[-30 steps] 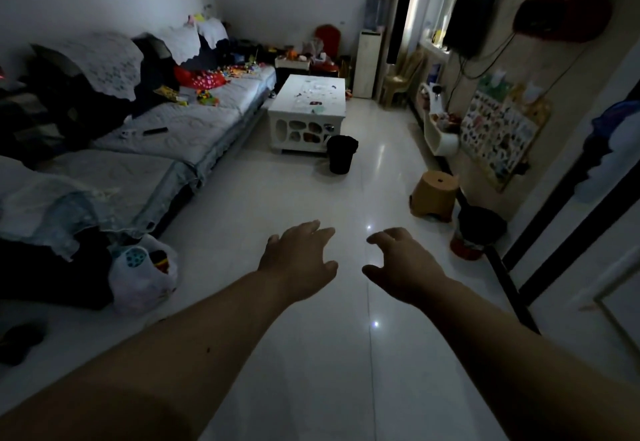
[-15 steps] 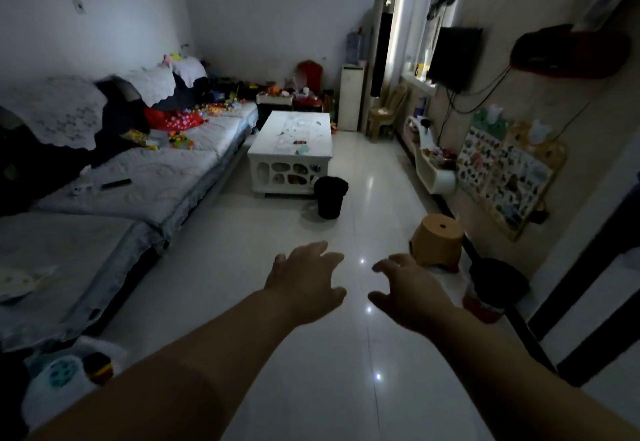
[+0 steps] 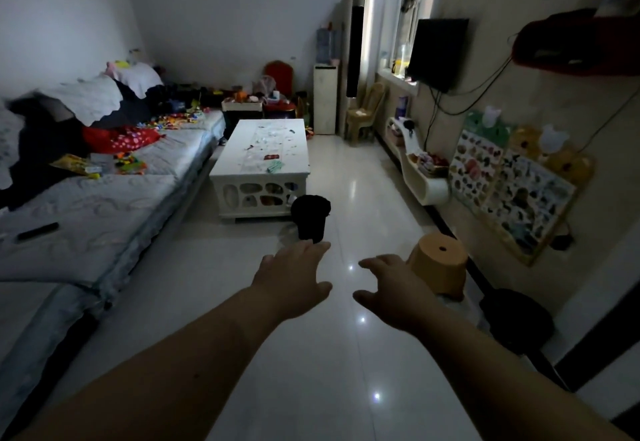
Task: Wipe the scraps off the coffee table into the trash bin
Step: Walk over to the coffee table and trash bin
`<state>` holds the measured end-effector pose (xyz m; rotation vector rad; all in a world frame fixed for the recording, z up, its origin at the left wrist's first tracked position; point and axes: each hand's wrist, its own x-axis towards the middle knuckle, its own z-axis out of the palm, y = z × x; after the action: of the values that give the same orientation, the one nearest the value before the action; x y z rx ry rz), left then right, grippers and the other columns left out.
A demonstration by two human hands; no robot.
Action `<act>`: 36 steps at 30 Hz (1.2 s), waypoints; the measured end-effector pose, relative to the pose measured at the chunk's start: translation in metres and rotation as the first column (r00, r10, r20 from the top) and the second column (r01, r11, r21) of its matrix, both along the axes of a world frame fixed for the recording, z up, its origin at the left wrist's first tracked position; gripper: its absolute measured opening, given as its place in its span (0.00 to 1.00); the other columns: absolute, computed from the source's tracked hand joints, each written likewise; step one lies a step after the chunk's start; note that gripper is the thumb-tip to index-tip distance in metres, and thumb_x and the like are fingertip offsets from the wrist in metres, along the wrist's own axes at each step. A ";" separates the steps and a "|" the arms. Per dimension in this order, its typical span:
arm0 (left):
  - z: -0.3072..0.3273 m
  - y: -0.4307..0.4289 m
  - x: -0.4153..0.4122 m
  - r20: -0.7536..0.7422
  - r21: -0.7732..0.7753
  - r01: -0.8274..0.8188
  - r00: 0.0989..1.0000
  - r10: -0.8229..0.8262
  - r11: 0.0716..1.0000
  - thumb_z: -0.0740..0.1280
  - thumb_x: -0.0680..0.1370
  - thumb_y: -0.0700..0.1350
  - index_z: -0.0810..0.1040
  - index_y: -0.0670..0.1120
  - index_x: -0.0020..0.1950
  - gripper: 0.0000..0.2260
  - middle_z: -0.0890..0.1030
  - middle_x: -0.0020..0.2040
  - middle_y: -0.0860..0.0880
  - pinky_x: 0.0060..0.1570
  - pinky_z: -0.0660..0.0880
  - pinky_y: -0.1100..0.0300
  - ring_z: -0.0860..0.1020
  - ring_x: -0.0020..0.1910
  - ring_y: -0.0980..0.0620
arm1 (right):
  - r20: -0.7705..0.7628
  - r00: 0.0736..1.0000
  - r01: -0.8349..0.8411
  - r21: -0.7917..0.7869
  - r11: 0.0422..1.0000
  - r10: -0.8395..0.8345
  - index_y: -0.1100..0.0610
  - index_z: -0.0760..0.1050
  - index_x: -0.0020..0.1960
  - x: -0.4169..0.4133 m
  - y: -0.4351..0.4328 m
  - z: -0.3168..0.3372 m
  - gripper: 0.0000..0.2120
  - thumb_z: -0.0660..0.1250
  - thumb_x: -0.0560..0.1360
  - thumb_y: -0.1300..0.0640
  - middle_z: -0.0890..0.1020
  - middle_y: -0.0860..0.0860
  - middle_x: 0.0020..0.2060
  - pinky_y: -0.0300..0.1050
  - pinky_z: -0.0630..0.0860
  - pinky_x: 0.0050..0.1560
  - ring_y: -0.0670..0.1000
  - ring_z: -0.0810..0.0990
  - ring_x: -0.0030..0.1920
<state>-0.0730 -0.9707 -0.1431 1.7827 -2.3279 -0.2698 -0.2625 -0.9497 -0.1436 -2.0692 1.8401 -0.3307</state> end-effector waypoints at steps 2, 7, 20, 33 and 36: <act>-0.002 -0.051 -0.009 -0.019 -0.010 -0.016 1.000 0.016 1.000 0.64 0.72 0.59 0.54 0.57 0.76 0.35 0.62 0.77 0.49 0.69 0.62 0.44 0.62 0.75 0.47 | 0.007 1.000 -0.017 -0.009 1.000 0.017 0.48 0.62 0.71 -0.008 -0.055 -0.001 0.30 0.66 0.72 0.43 0.63 0.53 0.72 0.53 0.70 0.66 0.54 0.69 0.68; 0.003 -0.164 -0.031 -0.034 -0.008 -0.056 0.998 0.056 0.998 0.65 0.72 0.58 0.54 0.58 0.76 0.35 0.63 0.76 0.50 0.69 0.60 0.46 0.62 0.74 0.48 | 0.002 1.000 -0.027 0.012 1.000 0.027 0.48 0.62 0.71 -0.029 -0.185 0.012 0.30 0.67 0.72 0.44 0.64 0.53 0.72 0.52 0.70 0.67 0.54 0.69 0.68; -0.003 -0.484 -0.050 0.006 -0.055 0.004 1.000 -0.004 0.998 0.65 0.71 0.57 0.58 0.56 0.75 0.34 0.68 0.73 0.50 0.66 0.68 0.45 0.68 0.70 0.47 | -0.009 0.997 -0.073 -0.042 0.996 0.073 0.47 0.64 0.69 -0.041 -0.511 0.000 0.29 0.68 0.71 0.43 0.67 0.52 0.70 0.50 0.73 0.62 0.53 0.74 0.63; 0.001 -0.820 -0.100 0.088 0.032 0.048 0.995 -0.051 0.998 0.63 0.73 0.59 0.53 0.56 0.77 0.35 0.59 0.78 0.47 0.71 0.60 0.43 0.61 0.75 0.44 | -0.016 1.000 -0.011 -0.055 0.998 0.010 0.45 0.66 0.68 -0.091 -0.836 0.000 0.28 0.67 0.70 0.41 0.67 0.51 0.70 0.53 0.72 0.63 0.53 0.72 0.64; -0.006 -0.892 -0.127 0.069 0.032 0.019 0.997 -0.022 0.999 0.63 0.73 0.58 0.53 0.56 0.77 0.35 0.59 0.78 0.48 0.70 0.59 0.42 0.61 0.75 0.44 | -0.033 0.999 -0.032 -0.059 0.998 0.031 0.45 0.65 0.68 -0.115 -0.910 -0.007 0.28 0.67 0.70 0.42 0.67 0.51 0.70 0.53 0.72 0.64 0.53 0.72 0.65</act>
<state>-0.1996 -1.8625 -0.1490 1.8116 -2.4036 -0.2523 -0.3773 -1.8592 -0.1502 -2.1531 1.8350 -0.3506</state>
